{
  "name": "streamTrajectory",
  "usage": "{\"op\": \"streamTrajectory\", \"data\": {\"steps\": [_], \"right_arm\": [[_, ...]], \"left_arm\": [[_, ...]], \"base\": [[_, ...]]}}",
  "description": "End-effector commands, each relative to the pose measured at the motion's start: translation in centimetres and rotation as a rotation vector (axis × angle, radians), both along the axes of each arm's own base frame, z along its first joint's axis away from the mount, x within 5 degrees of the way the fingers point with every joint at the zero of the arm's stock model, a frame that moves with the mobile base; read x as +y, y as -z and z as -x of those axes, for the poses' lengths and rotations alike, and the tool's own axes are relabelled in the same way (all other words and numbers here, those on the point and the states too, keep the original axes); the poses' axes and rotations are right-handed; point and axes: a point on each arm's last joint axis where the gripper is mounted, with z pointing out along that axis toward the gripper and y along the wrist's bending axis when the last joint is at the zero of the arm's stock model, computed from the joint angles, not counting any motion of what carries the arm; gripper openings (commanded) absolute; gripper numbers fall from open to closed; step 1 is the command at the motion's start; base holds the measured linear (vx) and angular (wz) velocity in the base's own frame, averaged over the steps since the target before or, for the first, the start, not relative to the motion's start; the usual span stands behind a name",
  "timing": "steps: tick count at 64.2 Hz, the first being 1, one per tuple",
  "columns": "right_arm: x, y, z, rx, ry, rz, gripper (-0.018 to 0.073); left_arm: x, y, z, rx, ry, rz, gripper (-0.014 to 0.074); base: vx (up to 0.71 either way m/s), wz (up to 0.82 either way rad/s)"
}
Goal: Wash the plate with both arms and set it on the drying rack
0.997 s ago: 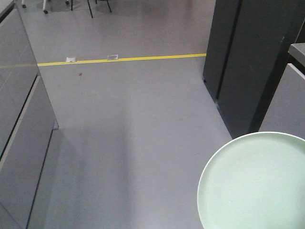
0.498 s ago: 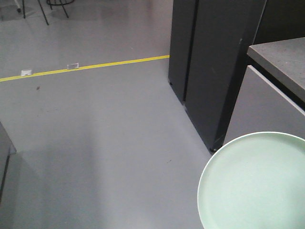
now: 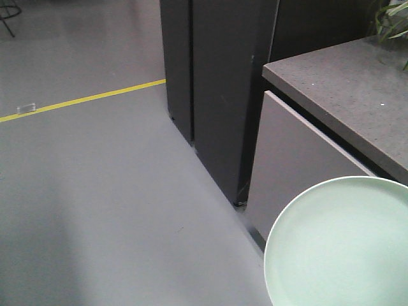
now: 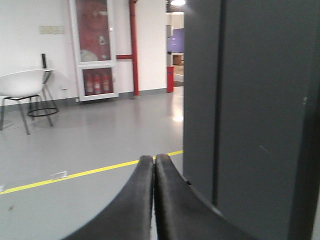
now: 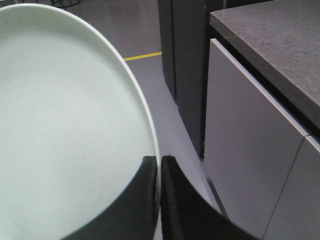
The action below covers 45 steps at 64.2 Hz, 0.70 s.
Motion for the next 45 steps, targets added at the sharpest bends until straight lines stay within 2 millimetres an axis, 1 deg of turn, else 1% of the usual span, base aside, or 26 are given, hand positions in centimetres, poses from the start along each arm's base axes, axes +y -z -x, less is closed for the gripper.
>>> {"op": "streamTrajectory", "data": {"steps": [1,45], "right_arm": [[-0.02,-1.43,-0.23,-0.091,0.008,-0.017,-0.0005],[-0.02,-1.43,-0.23,-0.091,0.008,-0.017,-0.0005]], "left_arm": [[-0.09,-0.22,0.11,-0.071,0.009,0.000,-0.0006],[-0.09,-0.22,0.11,-0.071,0.009,0.000,-0.0006]], "base": [[0.13,-0.40],[0.11,-0.44]]}}
